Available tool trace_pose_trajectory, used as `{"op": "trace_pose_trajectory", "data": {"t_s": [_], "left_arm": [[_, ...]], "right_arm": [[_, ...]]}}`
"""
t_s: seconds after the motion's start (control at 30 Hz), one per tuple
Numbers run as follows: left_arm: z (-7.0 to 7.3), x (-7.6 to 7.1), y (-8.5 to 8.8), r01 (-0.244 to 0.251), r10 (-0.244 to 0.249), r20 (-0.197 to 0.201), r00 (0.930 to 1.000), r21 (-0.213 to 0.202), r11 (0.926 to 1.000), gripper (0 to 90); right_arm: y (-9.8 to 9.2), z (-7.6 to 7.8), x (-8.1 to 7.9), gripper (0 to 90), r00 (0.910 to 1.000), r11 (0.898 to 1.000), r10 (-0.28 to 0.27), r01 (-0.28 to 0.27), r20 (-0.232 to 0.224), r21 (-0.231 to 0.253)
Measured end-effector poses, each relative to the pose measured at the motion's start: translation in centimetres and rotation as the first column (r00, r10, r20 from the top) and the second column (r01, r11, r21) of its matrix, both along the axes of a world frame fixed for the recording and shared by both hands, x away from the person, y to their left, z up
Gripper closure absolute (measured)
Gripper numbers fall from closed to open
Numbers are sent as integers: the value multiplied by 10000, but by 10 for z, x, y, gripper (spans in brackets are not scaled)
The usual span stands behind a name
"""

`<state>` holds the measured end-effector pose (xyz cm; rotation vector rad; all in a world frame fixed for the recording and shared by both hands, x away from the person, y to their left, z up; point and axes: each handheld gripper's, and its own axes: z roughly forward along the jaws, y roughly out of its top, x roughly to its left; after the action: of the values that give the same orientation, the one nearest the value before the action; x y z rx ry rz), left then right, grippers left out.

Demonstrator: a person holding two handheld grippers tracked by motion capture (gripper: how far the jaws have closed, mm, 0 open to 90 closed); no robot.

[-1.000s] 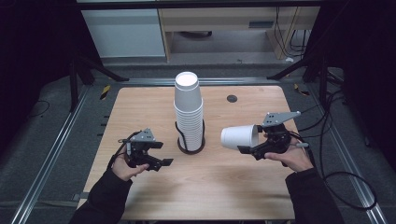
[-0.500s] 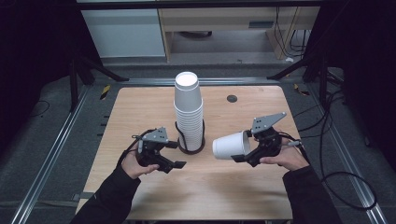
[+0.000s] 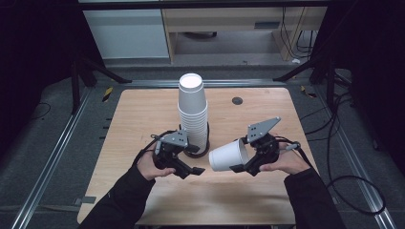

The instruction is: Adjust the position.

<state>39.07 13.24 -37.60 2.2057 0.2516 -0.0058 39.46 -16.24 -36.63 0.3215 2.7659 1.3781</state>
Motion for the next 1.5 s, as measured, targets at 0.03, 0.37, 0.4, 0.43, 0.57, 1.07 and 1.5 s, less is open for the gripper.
{"op": "trace_pose_trajectory", "data": {"t_s": [0.03, 0.37, 0.4, 0.43, 0.57, 1.07, 1.5], "left_arm": [[0, 0, 0, 0, 0, 0, 10000, 0, 10000, 195], [0, 0, -16, 474, -471, -139, 9988, 220, 9986, 175], [0, 0, -18, 489, -485, -158, 9987, 225, 9986, 174], [0, 0, -19, 513, -508, -187, 9985, 227, 9984, 171], [-2, 0, -24, 592, -585, -268, 9979, 266, 9979, 164], [-8, 2, -34, 819, -791, -570, 9952, 486, 9955, 206], [-10, 3, -35, 822, -782, -697, 9945, 570, 9950, 191]], "right_arm": [[0, 0, 0, 99, 10000, 10000, 0, 0, 0, 0], [14, -3, 1, 100, 9985, 9982, 538, -540, -90, -245], [14, -3, 1, 100, 9983, 9981, 565, -567, -105, -240], [15, -4, 0, 100, 9982, 9978, 585, -588, -99, -294], [19, -4, 0, 100, 9975, 9972, 706, -706, -22, -233], [29, -5, -1, 99, 9941, 9946, 1042, -1042, 292, -3], [30, -6, -2, 100, 9937, 9939, 1096, -1093, 246, -161]]}}
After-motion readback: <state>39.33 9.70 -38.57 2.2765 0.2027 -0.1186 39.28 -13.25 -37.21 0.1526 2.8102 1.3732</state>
